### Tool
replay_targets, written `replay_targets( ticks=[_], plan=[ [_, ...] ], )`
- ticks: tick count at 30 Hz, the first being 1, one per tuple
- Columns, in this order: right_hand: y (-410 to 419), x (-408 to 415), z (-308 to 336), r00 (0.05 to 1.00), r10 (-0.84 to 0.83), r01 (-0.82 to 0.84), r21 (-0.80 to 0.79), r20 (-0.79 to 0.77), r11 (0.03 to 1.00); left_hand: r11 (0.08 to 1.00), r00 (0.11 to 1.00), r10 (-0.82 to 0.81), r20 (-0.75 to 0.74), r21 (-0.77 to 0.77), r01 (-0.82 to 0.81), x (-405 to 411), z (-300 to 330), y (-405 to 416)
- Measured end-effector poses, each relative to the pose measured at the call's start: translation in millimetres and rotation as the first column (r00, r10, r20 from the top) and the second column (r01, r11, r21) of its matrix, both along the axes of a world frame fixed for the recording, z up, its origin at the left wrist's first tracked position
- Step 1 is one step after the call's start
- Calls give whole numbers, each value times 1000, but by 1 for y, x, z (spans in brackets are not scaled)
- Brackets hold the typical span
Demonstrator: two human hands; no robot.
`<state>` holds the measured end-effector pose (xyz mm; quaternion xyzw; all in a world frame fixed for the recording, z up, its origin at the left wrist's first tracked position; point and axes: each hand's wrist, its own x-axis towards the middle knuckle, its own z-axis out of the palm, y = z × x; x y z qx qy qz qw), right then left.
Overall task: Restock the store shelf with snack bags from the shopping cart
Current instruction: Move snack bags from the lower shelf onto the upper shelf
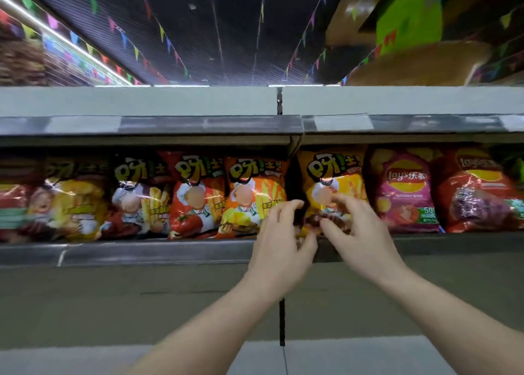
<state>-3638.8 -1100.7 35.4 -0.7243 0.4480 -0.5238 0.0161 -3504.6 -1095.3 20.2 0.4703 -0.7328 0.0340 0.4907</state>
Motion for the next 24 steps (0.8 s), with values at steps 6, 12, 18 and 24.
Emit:
replay_targets(
  ticks=[6,12,18,24],
  plan=[
    [23,66,-15,963,262,-264,39,58,964,988,986,145,-81,56,-141,54,-7,43],
    [51,147,-22,898,434,-439,95,70,893,939,938,339,-71,79,-334,135,-20,91],
    [84,251,-26,818,571,-575,108,65,811,869,867,493,-76,93,-486,238,-21,148],
    [118,377,-37,744,660,-667,156,103,728,782,784,619,-53,134,-608,355,-31,204]
  ],
)
